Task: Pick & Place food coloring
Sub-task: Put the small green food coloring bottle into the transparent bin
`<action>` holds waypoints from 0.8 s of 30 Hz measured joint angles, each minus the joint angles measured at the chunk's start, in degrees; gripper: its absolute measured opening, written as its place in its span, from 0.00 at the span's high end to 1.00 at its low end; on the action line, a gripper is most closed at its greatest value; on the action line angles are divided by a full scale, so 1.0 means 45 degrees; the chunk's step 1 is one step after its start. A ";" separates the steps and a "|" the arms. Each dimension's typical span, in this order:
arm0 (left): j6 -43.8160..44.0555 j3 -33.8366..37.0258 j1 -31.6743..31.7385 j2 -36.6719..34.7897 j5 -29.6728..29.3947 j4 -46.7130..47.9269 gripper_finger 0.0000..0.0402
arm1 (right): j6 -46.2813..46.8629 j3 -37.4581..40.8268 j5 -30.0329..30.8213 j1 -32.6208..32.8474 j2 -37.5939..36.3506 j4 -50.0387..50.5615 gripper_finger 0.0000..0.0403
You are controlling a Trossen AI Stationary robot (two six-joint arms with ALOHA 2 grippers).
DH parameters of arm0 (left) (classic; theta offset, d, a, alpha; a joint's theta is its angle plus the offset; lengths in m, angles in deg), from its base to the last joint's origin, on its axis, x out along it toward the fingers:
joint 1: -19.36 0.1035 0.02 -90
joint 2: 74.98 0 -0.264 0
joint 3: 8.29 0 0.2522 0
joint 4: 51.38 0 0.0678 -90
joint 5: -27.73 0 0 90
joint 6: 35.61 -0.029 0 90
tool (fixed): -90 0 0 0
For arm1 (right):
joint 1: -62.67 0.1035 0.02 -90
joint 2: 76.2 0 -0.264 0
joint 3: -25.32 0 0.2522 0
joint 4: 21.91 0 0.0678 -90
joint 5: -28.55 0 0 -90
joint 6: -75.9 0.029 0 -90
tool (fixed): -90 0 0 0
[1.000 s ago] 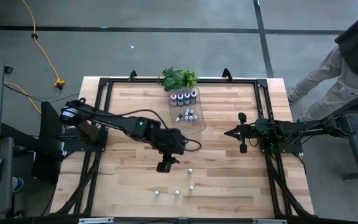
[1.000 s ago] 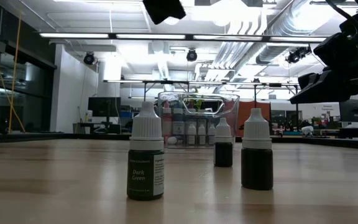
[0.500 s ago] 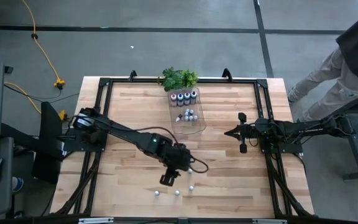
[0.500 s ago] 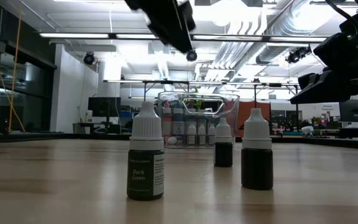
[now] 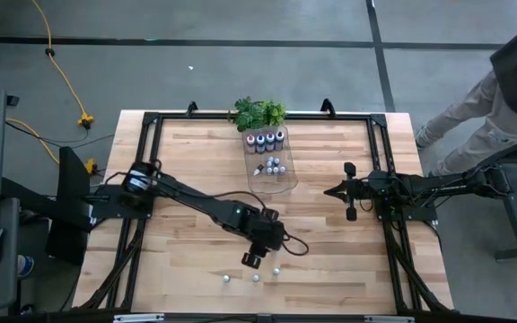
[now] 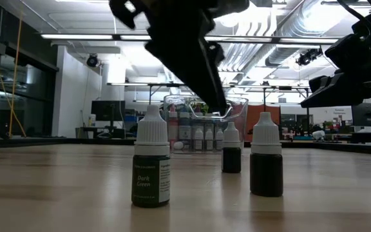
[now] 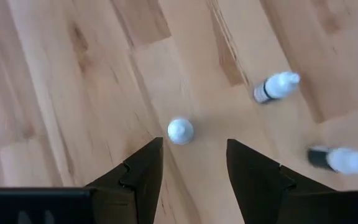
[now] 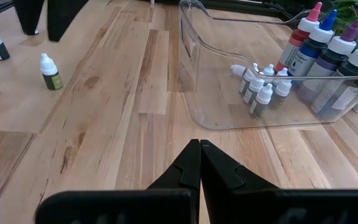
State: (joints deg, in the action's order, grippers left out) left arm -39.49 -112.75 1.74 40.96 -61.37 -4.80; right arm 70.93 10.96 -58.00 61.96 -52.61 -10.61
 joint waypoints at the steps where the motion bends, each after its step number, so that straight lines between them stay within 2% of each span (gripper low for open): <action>1: -0.0228 0.0000 0.0000 0.0101 -0.0005 -0.0213 0.58 | 0.0000 0.0002 -0.0001 -0.0002 0.0005 0.0000 1.00; 20: -0.0749 -0.0017 0.0273 0.0813 -0.0040 -0.1319 0.58 | 0.0000 0.0001 0.0004 -0.0001 0.0005 -0.0040 1.00; 24: -0.0714 -0.0033 0.0329 0.1060 0.0273 -0.1543 0.58 | 0.0000 0.0004 0.0004 -0.0002 0.0005 -0.0046 1.00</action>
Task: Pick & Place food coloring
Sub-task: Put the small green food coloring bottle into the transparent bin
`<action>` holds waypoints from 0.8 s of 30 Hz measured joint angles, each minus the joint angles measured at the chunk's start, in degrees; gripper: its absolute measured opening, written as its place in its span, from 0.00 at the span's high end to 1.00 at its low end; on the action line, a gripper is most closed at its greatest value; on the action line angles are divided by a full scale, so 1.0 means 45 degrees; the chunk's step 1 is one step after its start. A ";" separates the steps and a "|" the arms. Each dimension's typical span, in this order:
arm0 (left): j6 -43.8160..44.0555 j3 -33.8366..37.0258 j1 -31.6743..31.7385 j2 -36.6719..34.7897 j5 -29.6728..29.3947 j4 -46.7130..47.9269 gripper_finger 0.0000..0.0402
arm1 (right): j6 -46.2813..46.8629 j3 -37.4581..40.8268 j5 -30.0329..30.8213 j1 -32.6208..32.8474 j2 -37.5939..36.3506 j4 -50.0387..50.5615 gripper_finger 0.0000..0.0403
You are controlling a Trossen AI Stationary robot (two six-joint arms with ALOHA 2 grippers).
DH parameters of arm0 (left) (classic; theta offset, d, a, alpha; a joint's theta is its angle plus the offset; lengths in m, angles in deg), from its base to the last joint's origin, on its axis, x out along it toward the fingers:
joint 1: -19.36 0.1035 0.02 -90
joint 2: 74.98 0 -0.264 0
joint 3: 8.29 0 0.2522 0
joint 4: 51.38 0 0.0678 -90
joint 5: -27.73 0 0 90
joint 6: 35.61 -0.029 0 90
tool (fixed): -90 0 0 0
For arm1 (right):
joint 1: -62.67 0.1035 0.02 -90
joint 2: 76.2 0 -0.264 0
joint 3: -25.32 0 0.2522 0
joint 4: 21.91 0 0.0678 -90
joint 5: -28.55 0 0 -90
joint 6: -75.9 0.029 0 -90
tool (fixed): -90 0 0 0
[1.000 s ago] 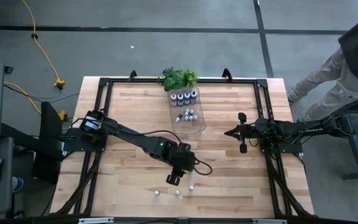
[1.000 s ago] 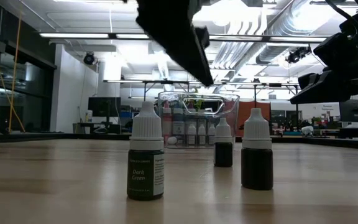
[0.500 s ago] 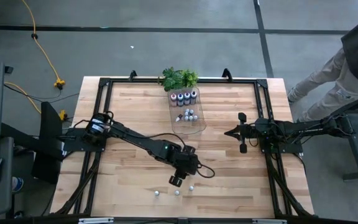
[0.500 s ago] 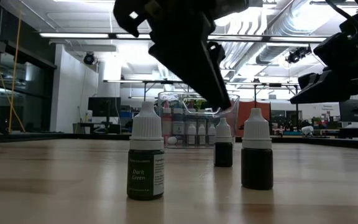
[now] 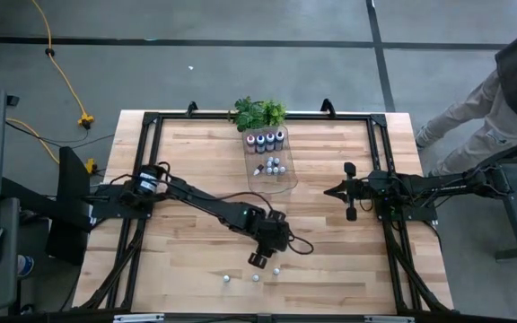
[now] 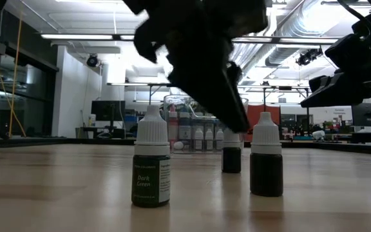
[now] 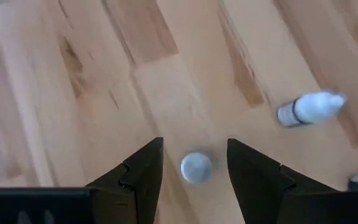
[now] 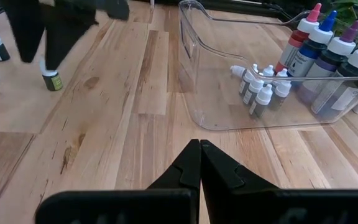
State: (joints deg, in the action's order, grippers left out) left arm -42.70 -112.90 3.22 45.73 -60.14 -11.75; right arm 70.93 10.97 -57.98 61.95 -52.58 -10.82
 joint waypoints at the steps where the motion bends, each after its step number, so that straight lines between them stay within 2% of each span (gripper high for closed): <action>1: 0.0009 0.0018 0.0009 0.0048 0.0074 0.0101 0.58 | 0.0000 0.0000 0.0000 0.0002 -0.0005 0.0012 1.00; 24: 0.0345 0.0028 0.0098 0.0256 0.0374 0.0151 0.58 | 0.0000 -0.0002 0.0000 -0.0002 -0.0003 -0.0001 1.00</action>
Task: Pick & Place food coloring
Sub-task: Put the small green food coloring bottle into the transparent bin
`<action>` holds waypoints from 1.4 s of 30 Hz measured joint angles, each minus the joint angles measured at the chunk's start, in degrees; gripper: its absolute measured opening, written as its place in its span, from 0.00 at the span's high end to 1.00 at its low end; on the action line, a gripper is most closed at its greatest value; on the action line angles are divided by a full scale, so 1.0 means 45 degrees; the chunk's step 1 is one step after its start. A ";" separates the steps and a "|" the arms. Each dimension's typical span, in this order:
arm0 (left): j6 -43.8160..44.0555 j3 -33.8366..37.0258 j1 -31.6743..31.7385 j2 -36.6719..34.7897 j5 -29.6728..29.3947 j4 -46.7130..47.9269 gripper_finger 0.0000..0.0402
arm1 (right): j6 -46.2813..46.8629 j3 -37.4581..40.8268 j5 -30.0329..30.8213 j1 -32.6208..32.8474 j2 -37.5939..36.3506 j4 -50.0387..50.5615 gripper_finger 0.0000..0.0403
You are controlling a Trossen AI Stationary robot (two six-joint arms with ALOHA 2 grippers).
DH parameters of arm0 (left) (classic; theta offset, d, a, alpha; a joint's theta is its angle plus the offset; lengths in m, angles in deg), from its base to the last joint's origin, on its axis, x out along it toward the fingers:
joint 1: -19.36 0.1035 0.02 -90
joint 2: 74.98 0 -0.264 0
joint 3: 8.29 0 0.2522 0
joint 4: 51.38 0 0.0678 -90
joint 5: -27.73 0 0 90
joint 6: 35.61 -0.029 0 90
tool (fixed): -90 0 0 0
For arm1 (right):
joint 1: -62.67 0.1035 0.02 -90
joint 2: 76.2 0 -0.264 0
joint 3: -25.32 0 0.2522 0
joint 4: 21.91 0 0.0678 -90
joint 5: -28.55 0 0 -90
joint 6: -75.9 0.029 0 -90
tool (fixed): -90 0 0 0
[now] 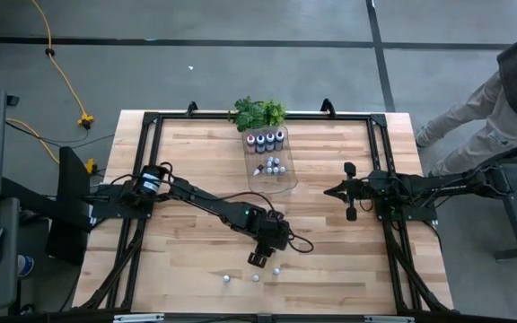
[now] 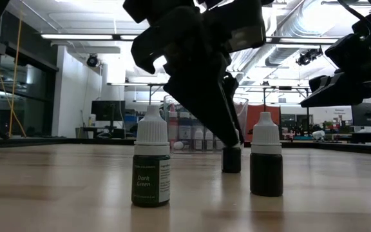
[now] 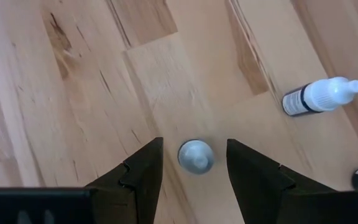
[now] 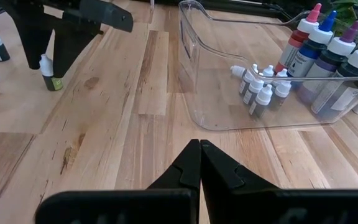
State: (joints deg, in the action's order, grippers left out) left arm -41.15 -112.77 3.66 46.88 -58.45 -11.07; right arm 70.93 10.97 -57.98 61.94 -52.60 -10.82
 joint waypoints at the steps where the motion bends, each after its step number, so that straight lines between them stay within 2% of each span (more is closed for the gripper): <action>1: 0.0005 0.0000 0.0000 0.0000 0.0045 0.0014 0.58 | 0.0000 -0.0001 0.0000 0.0005 0.0001 0.0008 1.00; 14: 0.0461 0.0000 0.0000 0.0000 0.0147 0.0026 0.59 | 0.0000 0.0002 0.0000 0.0004 0.0000 0.0008 1.00; 27: 0.1101 0.0000 0.0000 -0.0019 0.0407 0.0018 0.86 | 0.0000 0.0002 0.0000 0.0002 0.0000 0.0008 1.00; 33: 0.1344 -0.0020 0.0000 -0.0090 0.0363 0.0191 0.90 | 0.0000 -0.0002 -0.0001 0.0004 -0.0002 0.0008 1.00; 42: 0.2238 -0.2484 0.0265 -0.0117 0.0023 0.3177 0.89 | 0.0000 0.0000 -0.0004 0.0004 0.0003 0.0008 1.00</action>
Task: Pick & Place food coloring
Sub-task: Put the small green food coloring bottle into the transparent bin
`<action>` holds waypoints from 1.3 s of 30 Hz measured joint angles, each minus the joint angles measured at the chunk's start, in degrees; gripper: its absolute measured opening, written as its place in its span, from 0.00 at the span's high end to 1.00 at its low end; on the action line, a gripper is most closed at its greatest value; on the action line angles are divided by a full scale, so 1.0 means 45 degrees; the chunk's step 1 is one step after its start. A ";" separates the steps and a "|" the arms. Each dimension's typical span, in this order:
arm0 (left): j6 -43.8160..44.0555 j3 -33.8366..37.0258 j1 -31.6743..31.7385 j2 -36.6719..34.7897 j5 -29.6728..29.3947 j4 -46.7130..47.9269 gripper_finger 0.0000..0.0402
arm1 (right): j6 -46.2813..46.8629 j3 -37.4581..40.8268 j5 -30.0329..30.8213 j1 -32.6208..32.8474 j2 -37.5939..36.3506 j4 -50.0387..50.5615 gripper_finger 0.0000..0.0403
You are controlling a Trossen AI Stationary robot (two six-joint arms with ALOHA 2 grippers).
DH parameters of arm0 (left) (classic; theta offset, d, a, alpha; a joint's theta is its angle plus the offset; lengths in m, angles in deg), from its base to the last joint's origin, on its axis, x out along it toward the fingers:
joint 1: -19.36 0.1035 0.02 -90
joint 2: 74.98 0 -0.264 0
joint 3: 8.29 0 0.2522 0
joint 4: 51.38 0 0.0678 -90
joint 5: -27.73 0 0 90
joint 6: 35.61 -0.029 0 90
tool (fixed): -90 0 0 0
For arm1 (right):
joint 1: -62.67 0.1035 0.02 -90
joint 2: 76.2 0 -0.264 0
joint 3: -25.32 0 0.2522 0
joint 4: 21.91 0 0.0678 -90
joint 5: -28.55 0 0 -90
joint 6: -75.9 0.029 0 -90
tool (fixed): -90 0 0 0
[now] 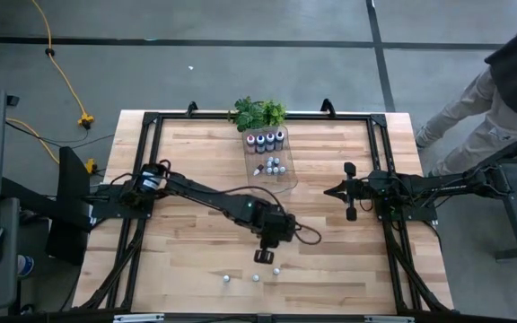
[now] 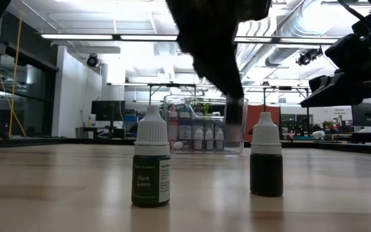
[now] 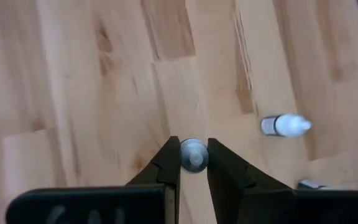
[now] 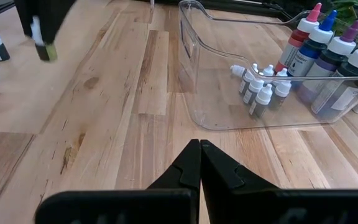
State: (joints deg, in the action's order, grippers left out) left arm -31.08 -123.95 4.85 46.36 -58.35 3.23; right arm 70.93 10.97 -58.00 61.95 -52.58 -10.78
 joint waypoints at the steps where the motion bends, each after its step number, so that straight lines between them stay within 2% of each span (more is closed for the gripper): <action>1: 0.0162 -0.0311 0.0026 0.0000 -0.0007 0.0318 0.89 | 0.0000 0.0000 0.0001 0.0000 0.0000 0.0000 1.00; 10: 0.2525 -0.3066 0.0564 0.0000 -0.0416 0.3176 0.89 | 0.0000 -0.0002 0.0004 0.0000 0.0000 0.0000 1.00; 16: 0.4231 -0.4107 0.1034 -0.0007 -0.1068 0.4438 0.89 | 0.0000 0.0001 0.0004 0.0001 -0.0005 0.0000 1.00; 24: 0.5859 -0.4117 0.1809 -0.0730 -0.2626 0.4586 0.90 | 0.0000 -0.0003 0.0003 -0.0004 0.0000 0.0004 1.00; 33: 0.8113 -0.4111 0.2875 -0.1278 -0.5689 0.6020 0.90 | 0.0000 0.0001 0.0004 0.0001 0.0000 0.0011 1.00; 39: 0.8798 -0.3546 0.3647 -0.1394 -0.6345 0.5831 0.90 | 0.0000 0.0000 -0.0001 -0.0001 0.0000 0.0038 1.00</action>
State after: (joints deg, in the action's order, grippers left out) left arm 8.51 -139.90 21.26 40.08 -86.90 29.47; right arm 70.93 10.97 -58.00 61.95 -52.58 -10.61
